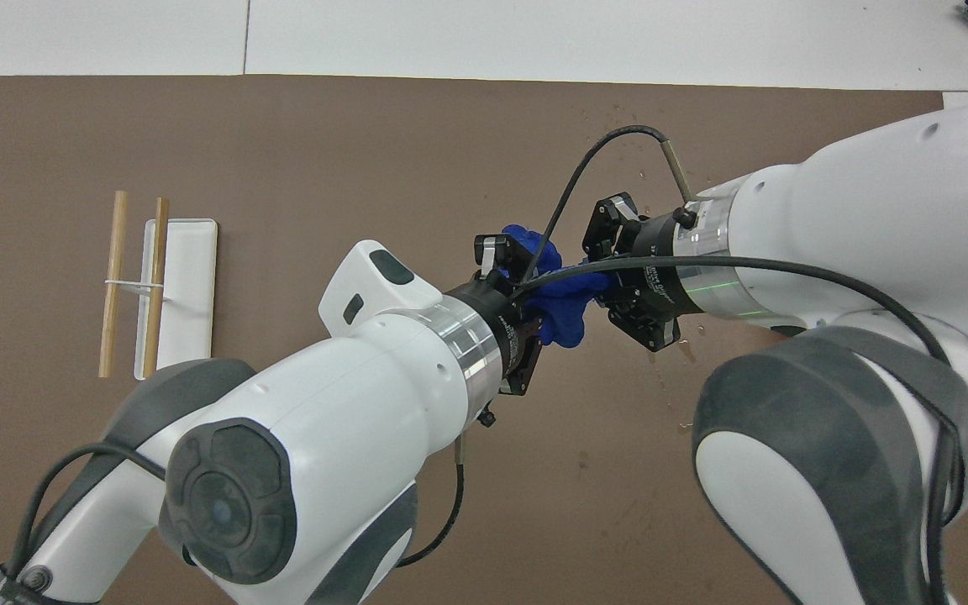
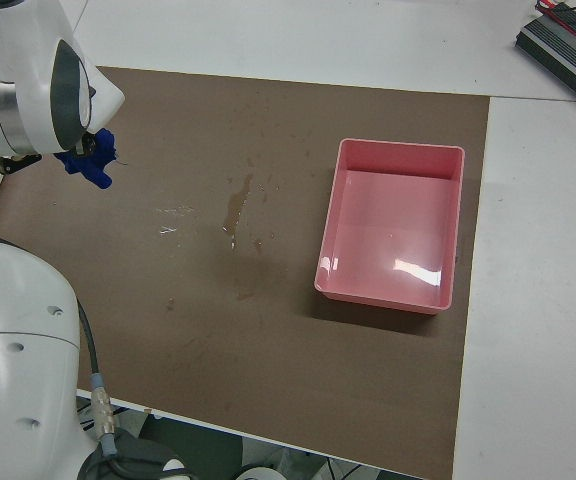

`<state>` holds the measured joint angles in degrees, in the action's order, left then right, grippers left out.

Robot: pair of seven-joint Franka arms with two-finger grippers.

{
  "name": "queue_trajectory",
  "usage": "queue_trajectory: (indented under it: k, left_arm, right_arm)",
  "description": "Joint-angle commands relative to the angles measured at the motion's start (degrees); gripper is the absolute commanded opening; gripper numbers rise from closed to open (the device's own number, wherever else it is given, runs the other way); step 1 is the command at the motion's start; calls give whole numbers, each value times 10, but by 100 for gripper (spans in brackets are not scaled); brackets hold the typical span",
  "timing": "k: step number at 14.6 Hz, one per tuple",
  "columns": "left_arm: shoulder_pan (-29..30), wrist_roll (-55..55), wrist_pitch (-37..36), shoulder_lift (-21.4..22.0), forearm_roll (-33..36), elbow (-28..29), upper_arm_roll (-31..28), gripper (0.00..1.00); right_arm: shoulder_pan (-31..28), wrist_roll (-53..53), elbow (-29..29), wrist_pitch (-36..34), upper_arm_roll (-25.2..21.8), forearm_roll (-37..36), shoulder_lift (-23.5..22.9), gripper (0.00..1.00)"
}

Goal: Wipe water with towel using both arms
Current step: 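Grasp the blue towel with the right gripper from the left gripper, then carry the towel to the spill with the right gripper while the left gripper withdraws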

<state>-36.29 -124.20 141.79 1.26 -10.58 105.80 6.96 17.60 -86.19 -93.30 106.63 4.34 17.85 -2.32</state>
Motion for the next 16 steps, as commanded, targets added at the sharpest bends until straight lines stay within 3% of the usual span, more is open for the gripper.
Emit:
queue_trajectory:
  k: [1,3,4,9,11,16]
  left_arm:
    - [4,-3,10,1,10,3,0,17]
    - [9,-4,5,1,10,3,-3,92]
    - [16,0,-2,1,11,4,-3,100]
    - [60,194,-167,11,11,-8,-5,100]
    - [97,277,-242,12,11,-19,-6,100]
    - [182,451,-354,16,105,-38,-6,100]
  right_arm:
    - [-9,-5,-7,8,1,10,7,0]
    - [-21,8,-7,35,0,8,4,0]
    - [-27,29,-12,49,0,8,4,0]
    - [-60,159,-22,106,-1,4,-12,0]
    - [-71,211,-33,169,-1,4,-31,0]
    - [-98,345,-1,312,-1,2,-150,0]
